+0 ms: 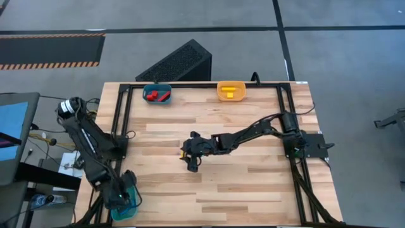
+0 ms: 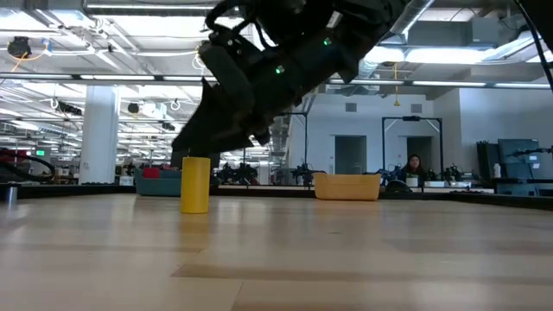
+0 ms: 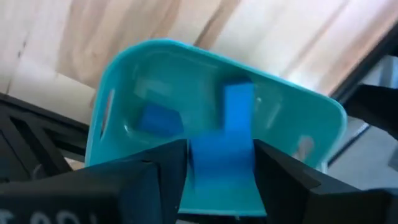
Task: Sort & place blocks by color
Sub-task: Put the blue block into the green bin, then put the yellow block into the yellow bin
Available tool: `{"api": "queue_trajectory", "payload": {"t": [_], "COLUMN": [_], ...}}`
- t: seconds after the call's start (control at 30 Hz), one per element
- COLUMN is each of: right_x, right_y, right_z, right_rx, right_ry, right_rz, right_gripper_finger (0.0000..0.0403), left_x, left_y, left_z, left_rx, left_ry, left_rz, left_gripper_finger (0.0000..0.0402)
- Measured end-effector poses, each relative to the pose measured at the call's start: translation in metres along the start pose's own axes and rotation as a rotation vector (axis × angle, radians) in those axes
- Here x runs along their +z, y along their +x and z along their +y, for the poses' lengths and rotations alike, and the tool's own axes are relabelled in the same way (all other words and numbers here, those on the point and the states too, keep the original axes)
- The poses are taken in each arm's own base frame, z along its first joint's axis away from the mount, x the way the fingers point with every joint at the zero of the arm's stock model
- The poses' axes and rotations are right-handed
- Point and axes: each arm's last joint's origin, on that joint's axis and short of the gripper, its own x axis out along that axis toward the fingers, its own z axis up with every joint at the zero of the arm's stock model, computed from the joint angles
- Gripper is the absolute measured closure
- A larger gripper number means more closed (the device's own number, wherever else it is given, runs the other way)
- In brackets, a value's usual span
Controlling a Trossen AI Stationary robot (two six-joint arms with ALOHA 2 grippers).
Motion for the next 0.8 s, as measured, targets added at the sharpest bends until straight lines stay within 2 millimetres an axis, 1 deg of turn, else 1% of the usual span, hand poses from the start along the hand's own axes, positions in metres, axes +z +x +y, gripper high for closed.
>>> {"api": "queue_trajectory", "payload": {"t": [0.1,0.23,0.33,0.43,0.53,0.63,0.73,0.8], "right_x": [-0.003,-0.002,-0.003,-0.003,-0.005,-0.01,-0.013,-0.013], "right_y": [0.001,0.001,0.001,0.002,0.002,0.001,0.0,-0.002], "right_z": [-0.008,-0.016,-0.019,-0.023,-0.028,-0.034,-0.036,-0.036], "right_rx": [-0.015,0.02,0.032,0.026,0.011,0.002,-0.008,-0.01], "right_ry": [0.005,0.018,0.023,0.028,0.049,0.124,0.154,0.153], "right_rz": [0.039,0.05,0.065,0.075,0.102,0.155,0.195,0.206], "right_gripper_finger": [0.0162,0.0162,0.0163,0.0167,0.0185,0.0214,0.0255,0.0291], "left_x": [0.001,0.001,0.004,0.015,0.029,0.05,0.073,0.088], "left_y": [0.008,0.016,0.016,0.013,0.004,-0.012,-0.033,-0.048], "left_z": [-0.002,-0.003,-0.003,-0.004,-0.005,-0.003,0.005,0.012], "left_rx": [0.034,0.072,0.074,0.06,0.02,-0.035,-0.085,-0.112], "left_ry": [-0.007,-0.015,0.008,0.016,0.03,0.025,-0.008,-0.033], "left_rz": [-0.004,0.014,0.014,-0.005,-0.067,-0.19,-0.349,-0.455], "left_gripper_finger": [0.0222,0.0189,0.0169,0.0162,0.0165,0.0172,0.0176,0.0177]}}
